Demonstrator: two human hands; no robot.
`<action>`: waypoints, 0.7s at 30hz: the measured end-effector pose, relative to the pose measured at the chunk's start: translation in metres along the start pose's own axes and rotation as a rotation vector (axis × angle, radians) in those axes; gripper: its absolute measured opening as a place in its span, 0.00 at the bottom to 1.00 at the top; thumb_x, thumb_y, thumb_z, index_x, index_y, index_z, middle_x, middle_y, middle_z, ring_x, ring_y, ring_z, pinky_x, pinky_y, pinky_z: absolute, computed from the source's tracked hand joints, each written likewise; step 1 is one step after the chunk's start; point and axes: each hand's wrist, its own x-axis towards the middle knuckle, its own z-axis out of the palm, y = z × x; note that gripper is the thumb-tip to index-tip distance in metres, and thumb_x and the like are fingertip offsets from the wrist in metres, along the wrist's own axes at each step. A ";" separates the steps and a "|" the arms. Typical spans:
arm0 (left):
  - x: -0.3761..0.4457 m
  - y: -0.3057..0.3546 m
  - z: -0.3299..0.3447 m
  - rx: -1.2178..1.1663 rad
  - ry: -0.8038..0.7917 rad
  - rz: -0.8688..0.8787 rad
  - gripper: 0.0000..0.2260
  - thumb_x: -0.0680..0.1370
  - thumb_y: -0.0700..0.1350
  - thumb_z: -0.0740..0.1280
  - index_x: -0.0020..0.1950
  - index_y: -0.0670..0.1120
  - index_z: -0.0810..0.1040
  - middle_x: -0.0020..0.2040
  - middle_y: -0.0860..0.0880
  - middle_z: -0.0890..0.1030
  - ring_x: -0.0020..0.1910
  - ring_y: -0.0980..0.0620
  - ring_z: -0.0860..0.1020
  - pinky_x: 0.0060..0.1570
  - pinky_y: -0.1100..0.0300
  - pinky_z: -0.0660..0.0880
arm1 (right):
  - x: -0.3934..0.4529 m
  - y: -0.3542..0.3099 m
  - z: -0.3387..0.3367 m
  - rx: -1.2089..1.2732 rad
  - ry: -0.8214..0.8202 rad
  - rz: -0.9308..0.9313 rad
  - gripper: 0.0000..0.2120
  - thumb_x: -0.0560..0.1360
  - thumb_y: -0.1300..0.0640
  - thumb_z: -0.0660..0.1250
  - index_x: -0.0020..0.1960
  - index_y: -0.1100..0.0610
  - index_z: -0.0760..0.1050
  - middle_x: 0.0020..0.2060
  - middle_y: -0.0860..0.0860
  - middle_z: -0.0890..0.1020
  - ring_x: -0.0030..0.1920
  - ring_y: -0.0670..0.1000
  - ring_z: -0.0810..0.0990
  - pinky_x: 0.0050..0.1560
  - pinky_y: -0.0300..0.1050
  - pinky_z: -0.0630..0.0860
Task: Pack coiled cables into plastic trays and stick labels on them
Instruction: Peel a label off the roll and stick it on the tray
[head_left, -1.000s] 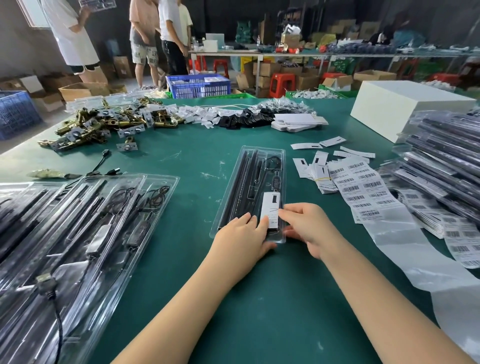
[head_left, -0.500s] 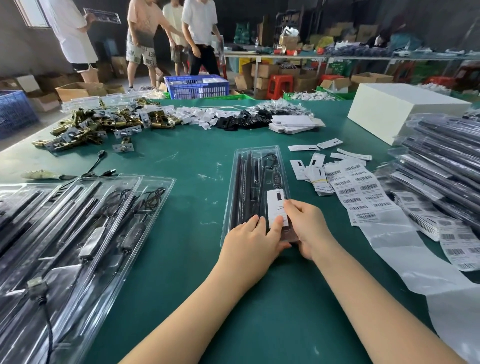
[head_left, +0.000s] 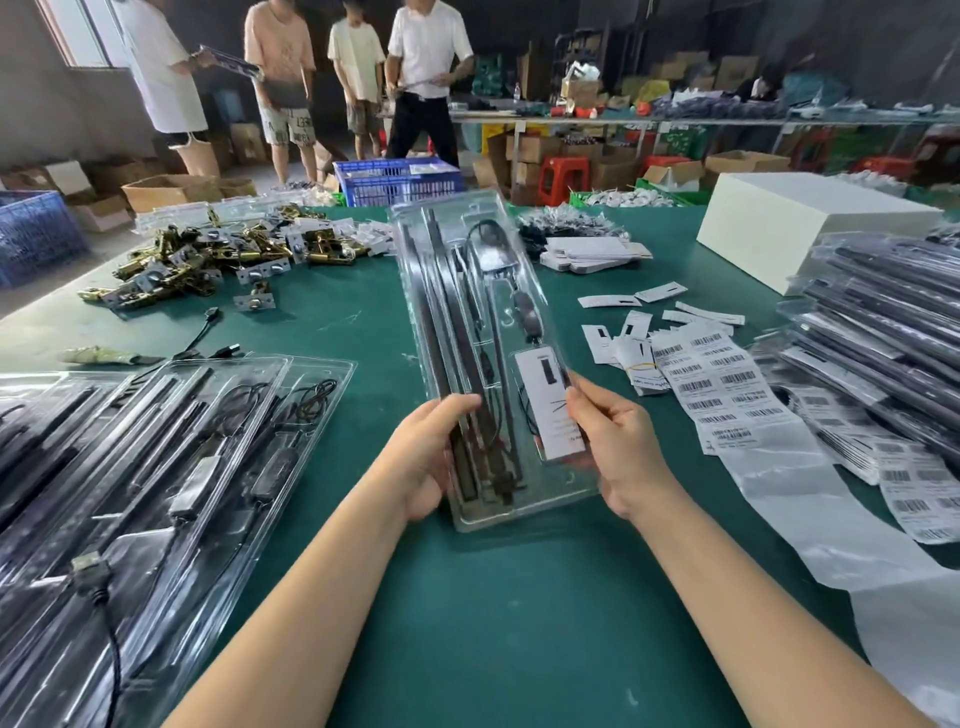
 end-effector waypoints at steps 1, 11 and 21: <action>0.001 -0.002 0.002 -0.022 -0.021 0.003 0.16 0.71 0.42 0.74 0.56 0.41 0.75 0.45 0.42 0.84 0.39 0.46 0.84 0.37 0.52 0.80 | -0.001 0.002 0.000 0.001 0.003 0.013 0.14 0.79 0.60 0.66 0.64 0.56 0.77 0.54 0.50 0.84 0.55 0.51 0.83 0.56 0.53 0.80; 0.009 -0.018 0.008 -0.086 0.038 0.131 0.24 0.66 0.35 0.77 0.59 0.40 0.74 0.49 0.39 0.84 0.46 0.39 0.84 0.45 0.43 0.80 | 0.000 0.000 0.002 0.057 0.026 0.121 0.08 0.77 0.58 0.68 0.54 0.50 0.82 0.47 0.52 0.86 0.49 0.55 0.85 0.49 0.58 0.82; 0.008 -0.015 0.003 -0.059 -0.007 0.086 0.20 0.67 0.34 0.76 0.57 0.42 0.76 0.48 0.38 0.84 0.44 0.40 0.84 0.42 0.46 0.80 | -0.005 -0.001 0.002 -0.093 0.045 0.004 0.13 0.78 0.53 0.67 0.37 0.46 0.85 0.40 0.48 0.87 0.44 0.49 0.86 0.49 0.52 0.82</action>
